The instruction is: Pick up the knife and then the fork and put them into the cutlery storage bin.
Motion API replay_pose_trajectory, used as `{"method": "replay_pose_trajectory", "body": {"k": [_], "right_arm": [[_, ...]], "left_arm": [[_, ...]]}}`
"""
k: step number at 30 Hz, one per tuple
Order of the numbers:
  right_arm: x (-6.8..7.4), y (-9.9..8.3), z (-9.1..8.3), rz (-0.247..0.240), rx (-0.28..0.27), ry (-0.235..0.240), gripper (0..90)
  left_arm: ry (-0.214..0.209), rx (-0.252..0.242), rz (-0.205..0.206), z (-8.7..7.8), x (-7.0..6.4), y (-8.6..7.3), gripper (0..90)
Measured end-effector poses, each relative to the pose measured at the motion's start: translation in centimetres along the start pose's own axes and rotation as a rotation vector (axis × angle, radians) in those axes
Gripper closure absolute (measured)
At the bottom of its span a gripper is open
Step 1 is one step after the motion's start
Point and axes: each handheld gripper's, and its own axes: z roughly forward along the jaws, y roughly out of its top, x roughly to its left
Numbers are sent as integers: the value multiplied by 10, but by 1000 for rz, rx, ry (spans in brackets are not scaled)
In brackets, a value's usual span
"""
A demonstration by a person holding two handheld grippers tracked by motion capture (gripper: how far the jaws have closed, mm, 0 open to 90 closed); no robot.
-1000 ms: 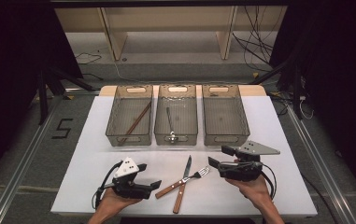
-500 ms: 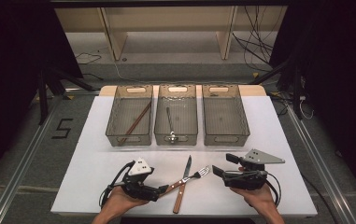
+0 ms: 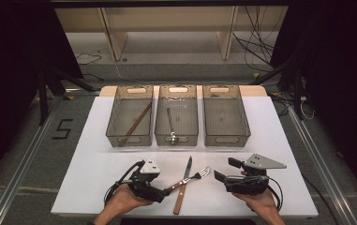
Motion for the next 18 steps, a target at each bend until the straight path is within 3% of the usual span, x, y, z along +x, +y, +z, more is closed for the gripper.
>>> {"method": "replay_pose_trajectory", "body": {"k": [10, 18], "right_arm": [[-1, -2, 1, -4, 8, -1, 243], [2, -1, 2, -11, 14, -3, 246]], "left_arm": [[-33, 74, 38, 8, -6, 7, 374], [-24, 108, 85, 15, -13, 10, 512]]}}
